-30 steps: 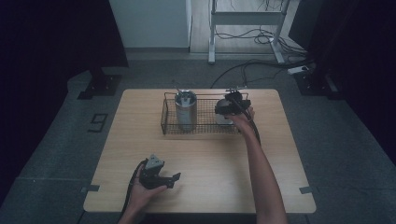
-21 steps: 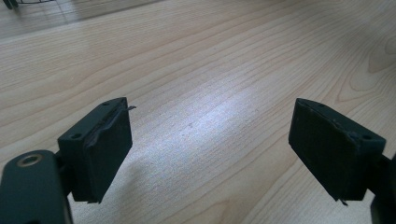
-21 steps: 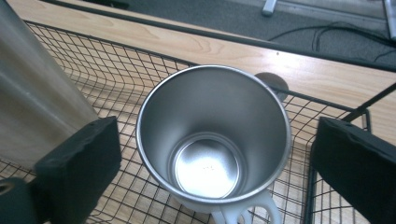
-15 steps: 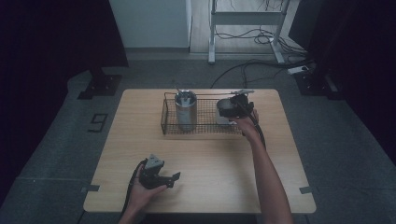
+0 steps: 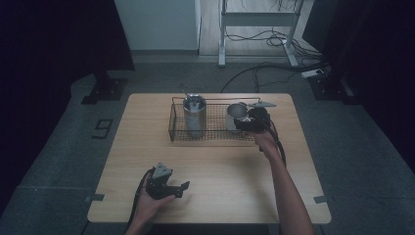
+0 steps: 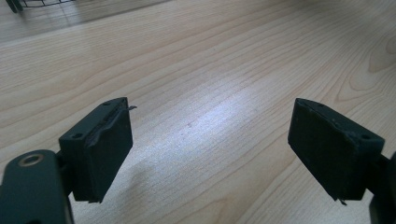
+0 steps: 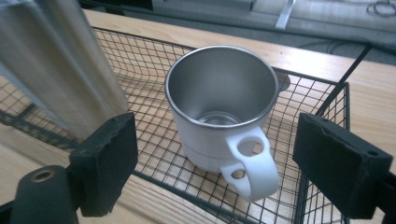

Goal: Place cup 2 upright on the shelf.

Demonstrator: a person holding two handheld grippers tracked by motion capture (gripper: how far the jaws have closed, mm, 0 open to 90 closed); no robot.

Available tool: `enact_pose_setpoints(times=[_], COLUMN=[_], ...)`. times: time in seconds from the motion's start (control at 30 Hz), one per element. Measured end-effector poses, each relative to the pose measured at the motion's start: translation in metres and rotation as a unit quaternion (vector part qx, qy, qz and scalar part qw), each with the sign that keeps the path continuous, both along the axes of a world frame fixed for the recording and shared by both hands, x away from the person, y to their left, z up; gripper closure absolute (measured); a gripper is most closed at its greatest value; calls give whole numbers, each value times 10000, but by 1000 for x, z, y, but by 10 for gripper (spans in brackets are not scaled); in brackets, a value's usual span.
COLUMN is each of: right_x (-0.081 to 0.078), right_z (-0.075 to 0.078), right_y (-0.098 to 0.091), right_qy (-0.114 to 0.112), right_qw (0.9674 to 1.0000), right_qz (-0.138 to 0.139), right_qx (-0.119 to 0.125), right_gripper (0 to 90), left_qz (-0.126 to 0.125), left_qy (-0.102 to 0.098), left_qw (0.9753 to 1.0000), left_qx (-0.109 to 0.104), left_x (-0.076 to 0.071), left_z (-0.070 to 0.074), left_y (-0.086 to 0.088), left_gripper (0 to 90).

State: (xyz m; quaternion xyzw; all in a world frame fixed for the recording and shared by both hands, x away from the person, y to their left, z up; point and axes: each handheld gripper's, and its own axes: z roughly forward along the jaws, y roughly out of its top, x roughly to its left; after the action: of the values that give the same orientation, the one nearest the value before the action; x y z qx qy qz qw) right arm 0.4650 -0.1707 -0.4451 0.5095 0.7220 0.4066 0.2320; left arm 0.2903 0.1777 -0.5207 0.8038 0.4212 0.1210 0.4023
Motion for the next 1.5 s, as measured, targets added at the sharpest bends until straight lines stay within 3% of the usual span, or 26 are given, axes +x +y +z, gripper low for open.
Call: enact_pose_setpoints(times=[0.37, 0.87, 1.17, 1.5], right_x=[-36, -95, -128, -147], right_z=[-9, -30, -57, -82], right_y=[-16, -39, -53, -64], right_qy=[-162, -332, -182, 78], right_qw=[9996, 9984, 9985, 9992], right_qz=[171, 298, 313, 304], right_qx=[156, 345, 403, 265], right_gripper=[167, 207, 216, 218], left_qz=[-32, 135, 147, 175], left_qy=[5, 7, 49, 97], left_qw=[10000, 9999, 9998, 9997], left_qx=[64, 59, 106, 150], left_x=[-1, 4, 5, 7], left_z=[-1, -2, -5, -9], left_y=[-1, 9, 9, 8], left_gripper=[141, 141, 141, 141])
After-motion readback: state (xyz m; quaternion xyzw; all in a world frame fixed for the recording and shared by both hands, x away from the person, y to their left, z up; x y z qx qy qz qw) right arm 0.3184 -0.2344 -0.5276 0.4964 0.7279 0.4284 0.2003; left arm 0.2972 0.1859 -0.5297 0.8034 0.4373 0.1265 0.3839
